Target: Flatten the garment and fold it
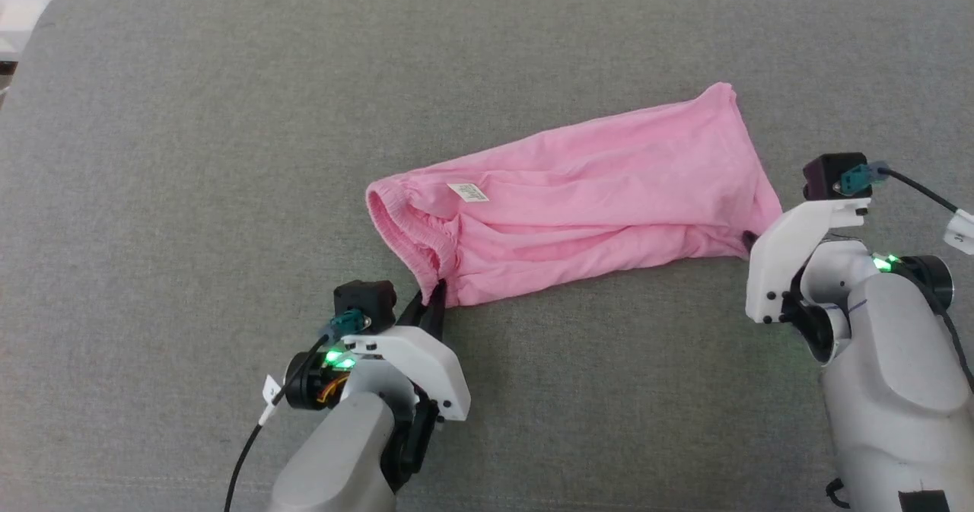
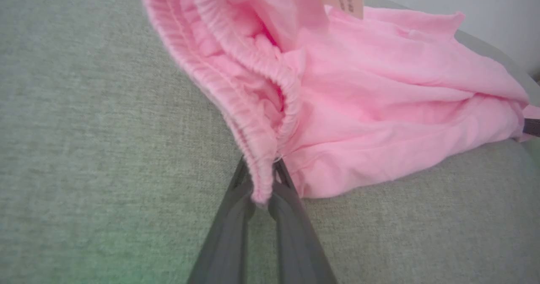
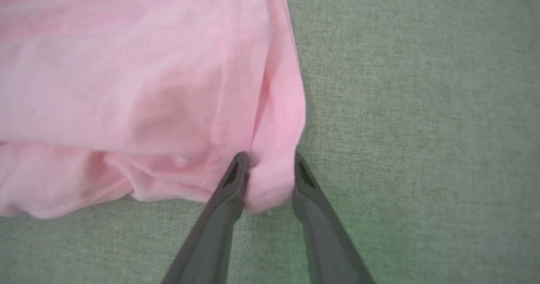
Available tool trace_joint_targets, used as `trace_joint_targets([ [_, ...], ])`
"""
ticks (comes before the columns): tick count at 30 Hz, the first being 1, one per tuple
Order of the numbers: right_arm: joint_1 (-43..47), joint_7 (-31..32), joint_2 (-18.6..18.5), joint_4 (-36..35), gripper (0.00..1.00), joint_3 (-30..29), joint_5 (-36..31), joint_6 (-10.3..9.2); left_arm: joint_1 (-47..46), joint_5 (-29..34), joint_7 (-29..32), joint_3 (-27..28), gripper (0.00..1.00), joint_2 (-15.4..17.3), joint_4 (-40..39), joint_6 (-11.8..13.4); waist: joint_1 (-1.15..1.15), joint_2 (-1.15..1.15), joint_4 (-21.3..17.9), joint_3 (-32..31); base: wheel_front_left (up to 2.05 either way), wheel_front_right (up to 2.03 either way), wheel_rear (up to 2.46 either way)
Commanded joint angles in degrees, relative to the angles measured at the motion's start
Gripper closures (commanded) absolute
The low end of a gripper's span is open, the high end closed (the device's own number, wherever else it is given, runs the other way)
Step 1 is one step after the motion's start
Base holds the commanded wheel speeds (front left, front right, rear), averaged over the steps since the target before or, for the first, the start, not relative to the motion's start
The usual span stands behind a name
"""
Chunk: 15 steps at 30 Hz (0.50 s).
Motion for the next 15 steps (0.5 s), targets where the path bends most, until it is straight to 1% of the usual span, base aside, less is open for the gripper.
trace_joint_targets([
  [1, 0.93, 1.32, 0.14, 0.81, 1.00, 0.33, 0.28, -0.05, 0.00, -0.54, 0.46, -0.47, 1.00, 0.32, 1.18, -0.28, 0.00, 0.00, -0.11, -0.29, 0.00, 0.00, 0.00],
  [4, 2.48, 1.49, 0.14, -0.86, 1.00, 0.37, 1.86, -0.05, 0.37, -0.81, 0.29, -0.60, 1.00, 0.44, 1.14, -0.67, 0.00, 0.00, -0.22, -1.14, 0.00, 0.00, 0.00],
  [7, 5.61, 0.21, 0.14, -4.62, 1.00, 0.60, 4.09, -0.05, 1.18, -1.04, 0.37, -0.79, 1.00, 1.04, 0.92, -1.18, 0.00, 0.00, -0.27, -2.41, 0.00, 0.00, 0.00],
  [11, 11.84, -0.31, 0.14, -12.58, 1.00, 1.94, 7.74, -0.05, 3.15, -2.00, 1.34, -1.15, 1.00, 2.53, -0.52, -3.25, 0.00, 0.00, -0.93, -4.25, 0.00, 0.00, 0.00],
  [14, 17.61, 0.08, 0.14, -19.61, 1.00, 2.27, 10.32, -0.05, 4.90, -2.90, 2.52, -1.02, 1.00, 4.16, -2.24, -4.27, 0.00, 0.00, -1.39, -5.22, 0.00, 0.00, 0.00],
  [15, 17.61, 0.08, 0.14, -19.61, 1.00, 2.27, 10.32, -0.05, 4.90, -2.90, 2.52, -1.02, 1.00, 4.16, -2.24, -4.27, 0.00, 0.00, -1.39, -5.22, 0.00, 0.00, 0.00],
])
